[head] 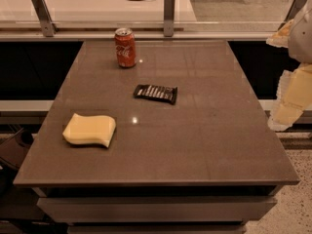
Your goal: Pick sponge
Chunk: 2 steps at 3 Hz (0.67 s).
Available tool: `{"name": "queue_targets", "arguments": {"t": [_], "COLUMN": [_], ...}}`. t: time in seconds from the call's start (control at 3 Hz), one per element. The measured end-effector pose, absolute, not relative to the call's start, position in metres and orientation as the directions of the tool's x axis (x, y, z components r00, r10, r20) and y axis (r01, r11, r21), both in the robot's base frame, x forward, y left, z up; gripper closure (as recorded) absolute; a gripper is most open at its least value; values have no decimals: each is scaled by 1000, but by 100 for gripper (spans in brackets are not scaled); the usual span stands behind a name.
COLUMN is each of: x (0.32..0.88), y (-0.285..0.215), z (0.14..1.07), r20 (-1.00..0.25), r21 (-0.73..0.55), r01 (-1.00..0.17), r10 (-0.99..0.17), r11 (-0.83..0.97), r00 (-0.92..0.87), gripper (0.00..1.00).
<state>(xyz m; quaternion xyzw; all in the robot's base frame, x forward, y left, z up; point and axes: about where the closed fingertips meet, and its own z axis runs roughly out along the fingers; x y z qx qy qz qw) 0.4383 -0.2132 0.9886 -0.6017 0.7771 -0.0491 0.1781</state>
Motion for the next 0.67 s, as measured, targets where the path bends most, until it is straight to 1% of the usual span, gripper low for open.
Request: {"name": "queue_targets", "arguments": {"t": [0.33,0.67], "x": [438,438], "y": [-213,-203], "z": [989,980], "r20": [-221,-292], "r21": [-293,-282], "r01": [-917,-918], "r10": [-952,-937], "r11": [271,278], "r00": [-211,-194], "gripper": [0,0]}}
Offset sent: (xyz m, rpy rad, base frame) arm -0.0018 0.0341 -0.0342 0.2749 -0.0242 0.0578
